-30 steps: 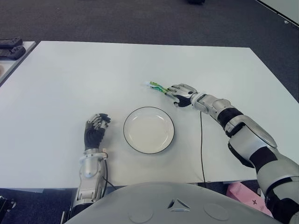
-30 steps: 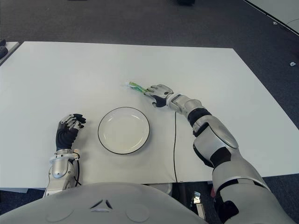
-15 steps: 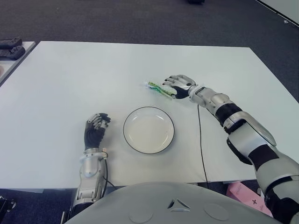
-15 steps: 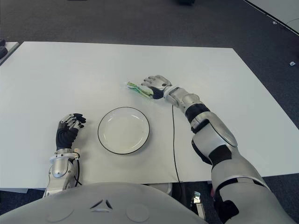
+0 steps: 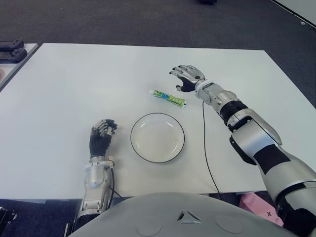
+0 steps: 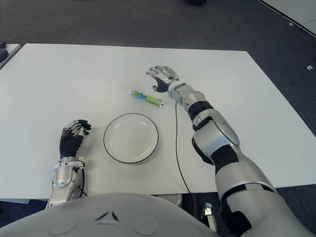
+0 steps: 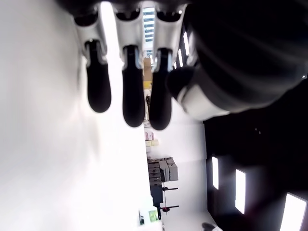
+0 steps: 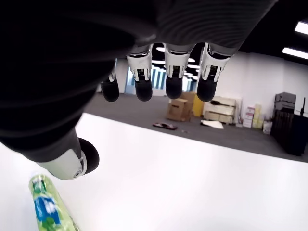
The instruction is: Put the toothpaste on the table into the plate.
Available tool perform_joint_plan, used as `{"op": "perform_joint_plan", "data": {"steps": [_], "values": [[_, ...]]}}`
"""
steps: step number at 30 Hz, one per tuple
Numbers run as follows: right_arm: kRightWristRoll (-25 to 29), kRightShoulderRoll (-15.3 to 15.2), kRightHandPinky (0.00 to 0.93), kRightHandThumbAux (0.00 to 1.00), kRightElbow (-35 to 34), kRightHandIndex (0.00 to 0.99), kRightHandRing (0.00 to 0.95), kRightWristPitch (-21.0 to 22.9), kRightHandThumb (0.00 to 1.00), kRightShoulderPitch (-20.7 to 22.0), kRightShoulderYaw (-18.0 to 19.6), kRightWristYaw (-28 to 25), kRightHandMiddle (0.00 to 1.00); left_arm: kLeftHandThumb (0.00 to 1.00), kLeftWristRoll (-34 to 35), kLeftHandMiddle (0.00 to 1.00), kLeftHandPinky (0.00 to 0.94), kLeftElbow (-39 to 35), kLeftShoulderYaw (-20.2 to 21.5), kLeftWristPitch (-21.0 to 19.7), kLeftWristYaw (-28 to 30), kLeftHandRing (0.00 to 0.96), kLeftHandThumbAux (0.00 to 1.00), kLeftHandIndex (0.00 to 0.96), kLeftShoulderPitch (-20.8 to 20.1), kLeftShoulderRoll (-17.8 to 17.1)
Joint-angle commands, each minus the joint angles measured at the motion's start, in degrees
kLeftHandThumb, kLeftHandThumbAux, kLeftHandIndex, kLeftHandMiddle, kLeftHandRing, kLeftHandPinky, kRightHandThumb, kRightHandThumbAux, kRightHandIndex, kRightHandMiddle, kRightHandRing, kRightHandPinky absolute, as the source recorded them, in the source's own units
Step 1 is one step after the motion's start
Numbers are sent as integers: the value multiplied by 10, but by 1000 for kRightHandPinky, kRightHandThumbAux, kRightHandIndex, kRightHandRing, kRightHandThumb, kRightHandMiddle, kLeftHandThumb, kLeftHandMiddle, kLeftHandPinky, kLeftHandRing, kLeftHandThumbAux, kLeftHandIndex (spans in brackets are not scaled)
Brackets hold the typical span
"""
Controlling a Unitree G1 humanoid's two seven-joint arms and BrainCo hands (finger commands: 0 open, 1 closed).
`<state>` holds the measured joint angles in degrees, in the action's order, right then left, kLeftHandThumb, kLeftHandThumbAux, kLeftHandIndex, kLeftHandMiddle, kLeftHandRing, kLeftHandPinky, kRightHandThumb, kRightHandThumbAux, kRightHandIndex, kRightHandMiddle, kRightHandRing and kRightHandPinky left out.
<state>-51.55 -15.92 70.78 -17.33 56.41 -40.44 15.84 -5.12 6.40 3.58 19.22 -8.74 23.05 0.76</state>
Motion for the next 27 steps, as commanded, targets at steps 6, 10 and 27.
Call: {"op": "perform_joint_plan", "data": {"steps": [6, 10, 27], "values": [[21, 39, 0, 601, 27, 0, 0, 8, 521, 11, 20, 22, 0, 705, -6, 490, 480, 24, -4, -20, -3, 492, 723, 425, 3, 4], [28, 50, 0, 592, 32, 0, 0, 16, 536, 11, 24, 26, 0, 705, -6, 491, 482, 25, -4, -18, -3, 492, 723, 425, 2, 4], [57, 151, 24, 551, 78, 0, 0, 163, 470, 15, 44, -75, 0, 707, -1, 491, 482, 18, -2, -16, -3, 492, 723, 425, 8, 10]]}}
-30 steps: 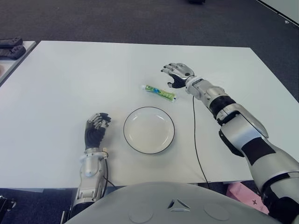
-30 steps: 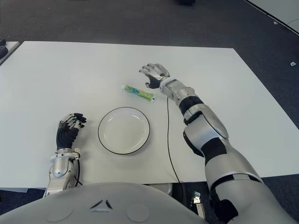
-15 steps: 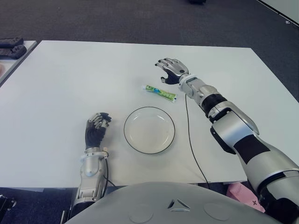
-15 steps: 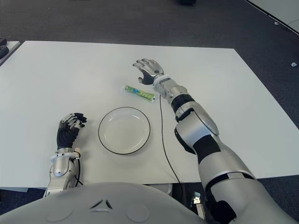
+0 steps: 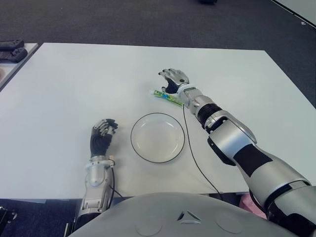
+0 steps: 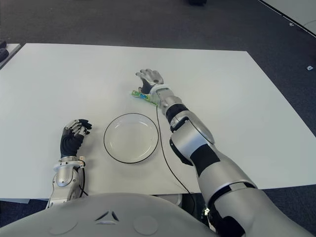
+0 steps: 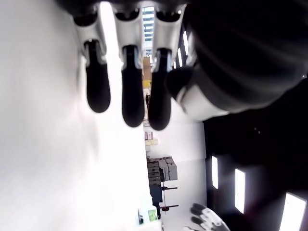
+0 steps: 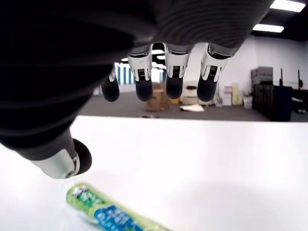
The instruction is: Put the toothpaste on the table into the plate.
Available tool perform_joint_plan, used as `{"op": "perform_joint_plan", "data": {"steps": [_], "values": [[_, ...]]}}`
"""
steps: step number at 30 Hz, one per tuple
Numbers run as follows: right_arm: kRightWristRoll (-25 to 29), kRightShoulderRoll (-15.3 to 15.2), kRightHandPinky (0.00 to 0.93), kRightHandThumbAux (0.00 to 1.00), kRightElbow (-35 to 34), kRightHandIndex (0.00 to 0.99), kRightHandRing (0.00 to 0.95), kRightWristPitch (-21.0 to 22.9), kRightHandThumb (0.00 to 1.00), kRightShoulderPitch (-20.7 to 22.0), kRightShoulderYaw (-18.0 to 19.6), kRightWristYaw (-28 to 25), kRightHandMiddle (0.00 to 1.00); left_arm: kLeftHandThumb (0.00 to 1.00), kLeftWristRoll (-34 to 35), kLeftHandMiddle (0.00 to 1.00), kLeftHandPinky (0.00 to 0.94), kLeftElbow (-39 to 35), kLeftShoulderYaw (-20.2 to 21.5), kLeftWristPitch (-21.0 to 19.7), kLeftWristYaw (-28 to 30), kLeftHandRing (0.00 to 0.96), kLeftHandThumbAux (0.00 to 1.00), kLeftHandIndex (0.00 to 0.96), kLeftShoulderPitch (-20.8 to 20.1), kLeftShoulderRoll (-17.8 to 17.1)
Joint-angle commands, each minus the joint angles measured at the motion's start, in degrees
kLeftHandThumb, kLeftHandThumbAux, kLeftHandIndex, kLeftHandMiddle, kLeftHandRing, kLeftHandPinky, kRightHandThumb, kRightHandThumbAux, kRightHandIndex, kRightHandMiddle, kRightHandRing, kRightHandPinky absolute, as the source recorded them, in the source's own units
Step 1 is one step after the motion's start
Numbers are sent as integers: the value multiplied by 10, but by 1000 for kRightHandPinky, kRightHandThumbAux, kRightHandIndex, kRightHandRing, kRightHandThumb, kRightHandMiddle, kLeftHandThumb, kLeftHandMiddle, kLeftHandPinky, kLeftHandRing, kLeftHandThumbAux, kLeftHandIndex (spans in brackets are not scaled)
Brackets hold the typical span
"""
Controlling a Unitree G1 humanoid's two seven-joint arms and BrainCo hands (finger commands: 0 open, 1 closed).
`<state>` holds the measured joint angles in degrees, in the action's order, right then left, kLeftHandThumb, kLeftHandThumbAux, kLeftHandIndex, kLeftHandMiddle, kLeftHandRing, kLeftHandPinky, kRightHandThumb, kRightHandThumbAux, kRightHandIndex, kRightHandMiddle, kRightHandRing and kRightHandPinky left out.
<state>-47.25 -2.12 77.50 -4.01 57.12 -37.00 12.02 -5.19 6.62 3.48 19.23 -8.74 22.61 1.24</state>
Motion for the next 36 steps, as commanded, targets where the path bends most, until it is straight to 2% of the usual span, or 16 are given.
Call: {"op": "perform_joint_plan", "data": {"steps": [1, 12, 19, 29, 36], "values": [[16, 16, 23, 552, 11, 0, 0, 35, 464, 9, 10, -44, 0, 707, 0, 492, 483, 16, -1, -15, -3, 493, 723, 425, 13, 6], [35, 43, 1, 552, 15, 0, 0, 98, 437, 13, 20, -128, 0, 706, -9, 496, 485, 13, -1, -21, -12, 497, 723, 425, 15, 10], [51, 52, 0, 547, 17, 0, 0, 139, 435, 9, 33, -160, 0, 701, -6, 504, 495, 14, 0, -20, -9, 505, 724, 424, 16, 9], [96, 55, 0, 533, 15, 0, 0, 182, 447, -11, 81, -134, 0, 702, 0, 503, 493, 14, 5, -14, -10, 505, 724, 425, 21, 12], [116, 58, 0, 511, 13, 0, 0, 194, 455, -20, 106, -107, 0, 704, 0, 494, 489, 8, 7, -10, -11, 496, 724, 425, 30, 13]]}}
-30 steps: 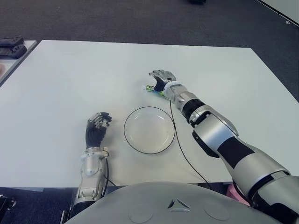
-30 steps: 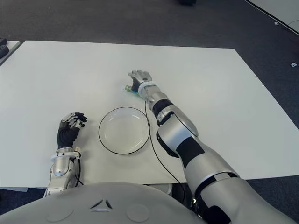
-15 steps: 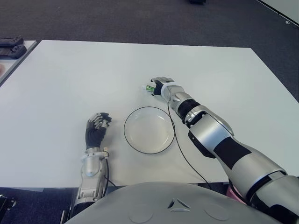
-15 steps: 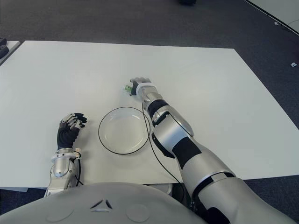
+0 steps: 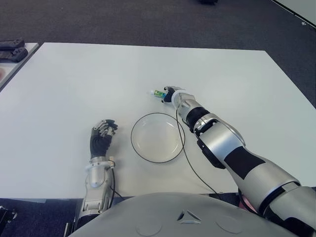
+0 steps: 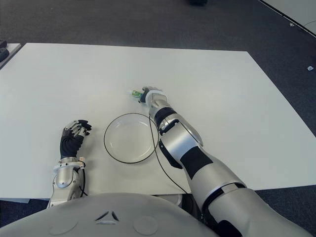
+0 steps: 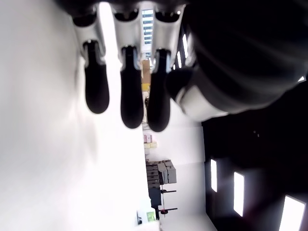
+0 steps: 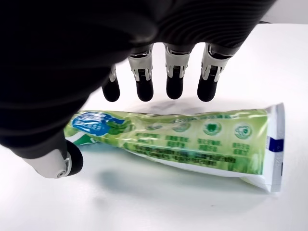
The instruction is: Put the toothpaste on the table into the plate.
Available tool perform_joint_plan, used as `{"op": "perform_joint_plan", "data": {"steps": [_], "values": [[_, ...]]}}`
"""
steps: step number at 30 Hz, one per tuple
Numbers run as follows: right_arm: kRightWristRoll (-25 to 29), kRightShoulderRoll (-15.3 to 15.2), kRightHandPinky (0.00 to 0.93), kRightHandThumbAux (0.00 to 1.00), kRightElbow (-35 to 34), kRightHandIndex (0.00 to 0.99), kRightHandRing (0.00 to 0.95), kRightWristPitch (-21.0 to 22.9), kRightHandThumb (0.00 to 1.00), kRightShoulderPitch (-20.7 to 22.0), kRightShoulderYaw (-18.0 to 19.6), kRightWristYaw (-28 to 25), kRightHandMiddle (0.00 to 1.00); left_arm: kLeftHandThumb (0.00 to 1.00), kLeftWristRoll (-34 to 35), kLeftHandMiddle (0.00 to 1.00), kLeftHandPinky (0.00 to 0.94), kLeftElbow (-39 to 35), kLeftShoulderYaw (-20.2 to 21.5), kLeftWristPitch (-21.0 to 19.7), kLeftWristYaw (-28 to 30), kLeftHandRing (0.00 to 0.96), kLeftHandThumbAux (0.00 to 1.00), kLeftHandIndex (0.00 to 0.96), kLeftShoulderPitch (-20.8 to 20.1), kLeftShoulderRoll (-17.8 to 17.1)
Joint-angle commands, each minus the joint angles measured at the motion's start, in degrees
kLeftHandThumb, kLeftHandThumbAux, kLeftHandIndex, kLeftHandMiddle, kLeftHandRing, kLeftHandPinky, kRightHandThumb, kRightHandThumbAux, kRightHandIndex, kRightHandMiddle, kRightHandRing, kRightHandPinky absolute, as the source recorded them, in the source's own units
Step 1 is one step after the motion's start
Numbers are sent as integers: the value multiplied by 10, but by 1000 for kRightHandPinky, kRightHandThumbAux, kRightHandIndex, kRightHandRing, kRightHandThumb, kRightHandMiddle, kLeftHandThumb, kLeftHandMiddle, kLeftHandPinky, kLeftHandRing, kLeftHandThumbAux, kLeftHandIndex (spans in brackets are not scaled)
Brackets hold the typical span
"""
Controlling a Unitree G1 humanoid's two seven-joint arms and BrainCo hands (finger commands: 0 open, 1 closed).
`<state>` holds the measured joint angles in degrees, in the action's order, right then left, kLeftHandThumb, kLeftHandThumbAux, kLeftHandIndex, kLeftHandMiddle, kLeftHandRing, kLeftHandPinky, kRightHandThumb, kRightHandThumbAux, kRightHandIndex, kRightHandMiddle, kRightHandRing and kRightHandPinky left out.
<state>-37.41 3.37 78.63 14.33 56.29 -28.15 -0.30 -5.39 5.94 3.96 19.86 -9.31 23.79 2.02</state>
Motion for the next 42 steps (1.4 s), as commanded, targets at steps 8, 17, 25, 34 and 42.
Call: {"op": "perform_joint_plan", "data": {"steps": [8, 17, 25, 34, 42], "values": [[37, -7, 0, 502, 3, 0, 0, -10, 479, -31, 43, 63, 0, 708, -1, 488, 490, 1, 6, -20, -8, 487, 723, 426, 30, 6], [42, -24, 8, 521, 9, 0, 0, -41, 492, -67, 58, 98, 0, 708, 1, 490, 498, -3, 14, -21, -8, 490, 724, 425, 38, 1], [29, -19, 72, 547, 12, 0, 0, -35, 503, -84, 47, 117, 0, 708, -2, 489, 497, -5, 20, -19, -8, 492, 725, 425, 42, 2], [4, -22, 147, 553, 13, 23, 59, -28, 517, -86, 23, 118, 52, 707, -3, 486, 486, -9, 23, -22, -8, 489, 724, 425, 45, 3], [-23, -27, 219, 538, 14, 70, 125, -29, 551, -88, -1, 128, 117, 707, -3, 484, 481, -17, 22, -33, -9, 483, 724, 424, 46, 5]]}}
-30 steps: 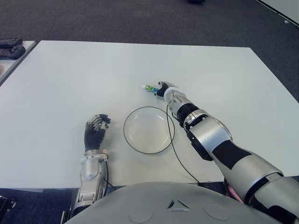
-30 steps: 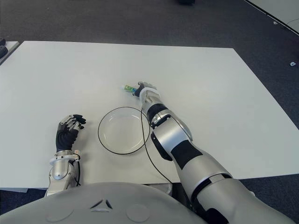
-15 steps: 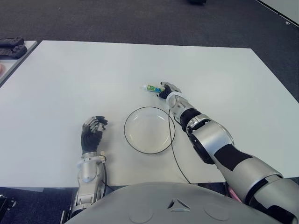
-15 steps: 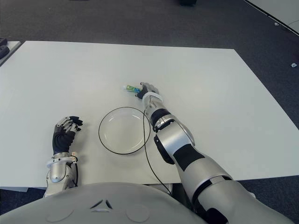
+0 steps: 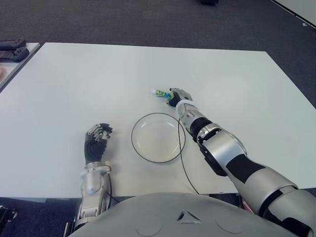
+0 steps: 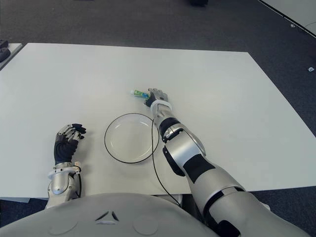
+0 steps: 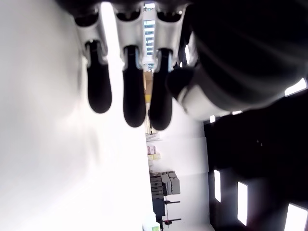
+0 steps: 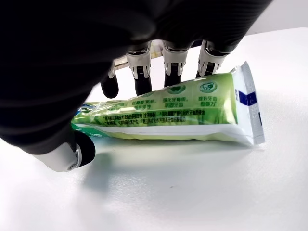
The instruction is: Put the toothpaste on the table into the plate.
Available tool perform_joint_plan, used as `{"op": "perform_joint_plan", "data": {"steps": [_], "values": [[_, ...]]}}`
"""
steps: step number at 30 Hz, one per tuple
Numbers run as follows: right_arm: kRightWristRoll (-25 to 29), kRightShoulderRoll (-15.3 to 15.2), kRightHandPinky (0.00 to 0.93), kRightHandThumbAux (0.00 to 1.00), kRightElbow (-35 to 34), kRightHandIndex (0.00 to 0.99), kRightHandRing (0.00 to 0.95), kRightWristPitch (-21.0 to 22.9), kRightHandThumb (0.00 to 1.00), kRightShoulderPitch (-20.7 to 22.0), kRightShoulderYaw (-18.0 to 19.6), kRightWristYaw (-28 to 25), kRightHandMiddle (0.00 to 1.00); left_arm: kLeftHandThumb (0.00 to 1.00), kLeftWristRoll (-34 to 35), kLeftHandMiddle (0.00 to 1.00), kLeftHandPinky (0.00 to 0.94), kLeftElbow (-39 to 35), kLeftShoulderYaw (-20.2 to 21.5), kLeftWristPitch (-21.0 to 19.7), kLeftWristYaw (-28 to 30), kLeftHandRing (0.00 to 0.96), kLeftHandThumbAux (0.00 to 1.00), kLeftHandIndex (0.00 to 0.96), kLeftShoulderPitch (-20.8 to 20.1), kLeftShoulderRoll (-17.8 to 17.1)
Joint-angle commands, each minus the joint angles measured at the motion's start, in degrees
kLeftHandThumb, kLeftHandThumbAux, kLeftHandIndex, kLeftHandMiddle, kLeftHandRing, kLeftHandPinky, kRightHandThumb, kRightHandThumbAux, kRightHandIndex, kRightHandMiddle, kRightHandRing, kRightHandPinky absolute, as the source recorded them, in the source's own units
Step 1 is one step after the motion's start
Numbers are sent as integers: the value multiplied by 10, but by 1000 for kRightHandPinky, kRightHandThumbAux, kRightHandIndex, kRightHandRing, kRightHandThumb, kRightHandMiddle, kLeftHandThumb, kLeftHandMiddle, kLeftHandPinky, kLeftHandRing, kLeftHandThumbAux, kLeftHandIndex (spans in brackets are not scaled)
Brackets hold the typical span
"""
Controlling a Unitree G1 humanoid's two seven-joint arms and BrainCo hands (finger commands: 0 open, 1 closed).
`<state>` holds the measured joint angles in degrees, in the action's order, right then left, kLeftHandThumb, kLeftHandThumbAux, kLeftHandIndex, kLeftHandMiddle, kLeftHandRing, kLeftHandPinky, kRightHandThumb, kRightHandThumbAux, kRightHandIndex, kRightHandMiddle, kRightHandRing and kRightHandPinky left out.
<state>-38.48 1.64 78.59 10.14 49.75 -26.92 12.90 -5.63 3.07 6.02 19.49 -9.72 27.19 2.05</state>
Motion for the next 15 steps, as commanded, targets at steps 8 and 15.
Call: {"op": "perform_joint_plan", "data": {"steps": [8, 15], "values": [[-32, -15, 300, 529, 15, 157, 208, 13, 582, -19, -33, -2, 200, 707, 1, 488, 486, 16, 1, -19, -9, 491, 724, 424, 10, 10], [-40, -20, 387, 585, 14, 341, 328, 11, 613, -9, -44, -9, 355, 706, 6, 496, 489, 27, 5, -3, -9, 498, 724, 423, 6, 13]]}}
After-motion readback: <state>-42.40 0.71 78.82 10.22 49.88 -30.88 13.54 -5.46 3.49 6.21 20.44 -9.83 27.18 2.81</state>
